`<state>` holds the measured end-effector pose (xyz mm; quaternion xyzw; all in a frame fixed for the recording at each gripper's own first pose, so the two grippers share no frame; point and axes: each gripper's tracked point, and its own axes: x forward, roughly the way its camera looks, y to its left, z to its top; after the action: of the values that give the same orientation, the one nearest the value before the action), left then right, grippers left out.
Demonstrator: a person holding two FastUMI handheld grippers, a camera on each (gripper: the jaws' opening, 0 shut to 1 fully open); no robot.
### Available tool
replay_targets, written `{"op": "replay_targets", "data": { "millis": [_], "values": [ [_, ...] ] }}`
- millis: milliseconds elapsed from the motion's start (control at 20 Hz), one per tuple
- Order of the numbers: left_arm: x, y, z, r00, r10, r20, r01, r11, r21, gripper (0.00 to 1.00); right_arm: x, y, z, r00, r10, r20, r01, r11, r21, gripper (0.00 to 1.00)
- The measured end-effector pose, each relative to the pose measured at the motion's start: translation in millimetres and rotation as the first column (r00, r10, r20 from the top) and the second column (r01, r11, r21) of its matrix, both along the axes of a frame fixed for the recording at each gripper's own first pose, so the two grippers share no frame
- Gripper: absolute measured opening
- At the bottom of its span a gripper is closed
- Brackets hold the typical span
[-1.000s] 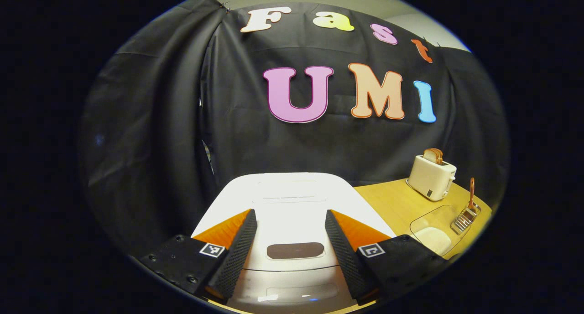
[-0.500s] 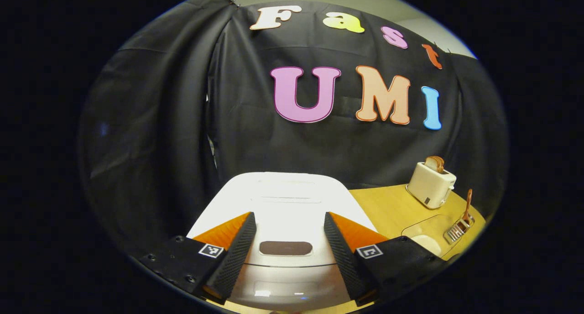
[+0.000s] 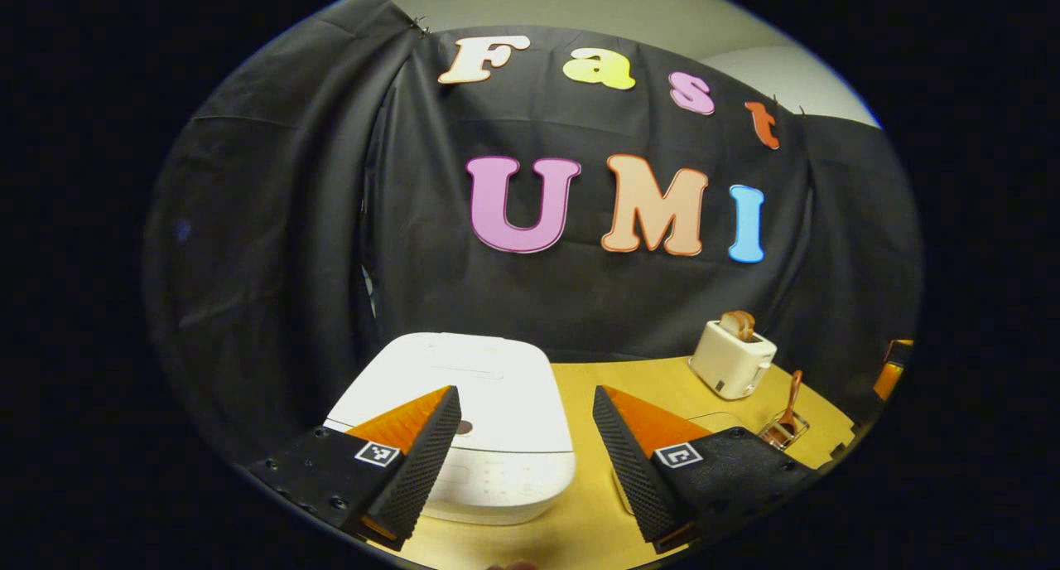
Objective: Close the left gripper, press the button to open the rice cooker; take a wooden spoon from the chopstick holder with the right hand, scoop a spoonful of rice and pour it into the rice cooker, then put the wooden spoon back into the chopstick holder.
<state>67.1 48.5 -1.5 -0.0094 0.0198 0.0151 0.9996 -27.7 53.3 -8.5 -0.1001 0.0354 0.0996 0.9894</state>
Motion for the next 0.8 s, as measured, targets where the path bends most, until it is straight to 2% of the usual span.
{"op": "replay_targets", "data": {
  "millis": [50, 200, 400, 800],
  "values": [
    [-7, -8, 3, 1.000, -0.012, 0.015, 0.012, 1.000, -0.002, 0.95, -2, -4, 4, 1.000, -0.001, 0.012, 0.001, 1.000, 0.007, 0.94],
    [-23, -24, -4, 1.000, -0.020, 0.003, 0.020, 0.999, 0.031, 0.95, -10, -11, 7, 1.000, 0.000, 0.023, -0.001, 1.000, 0.027, 0.94],
    [-39, -49, -8, 0.998, -0.064, -0.022, 0.063, 0.997, -0.043, 0.95, -22, -19, -6, 1.000, 0.000, -0.010, 0.000, 0.999, 0.042, 0.94],
    [-36, -46, -22, 0.994, -0.089, -0.063, 0.083, 0.992, -0.096, 0.95, -32, -20, -13, 0.999, -0.035, -0.028, 0.036, 0.999, 0.033, 0.94]
  ]
}}
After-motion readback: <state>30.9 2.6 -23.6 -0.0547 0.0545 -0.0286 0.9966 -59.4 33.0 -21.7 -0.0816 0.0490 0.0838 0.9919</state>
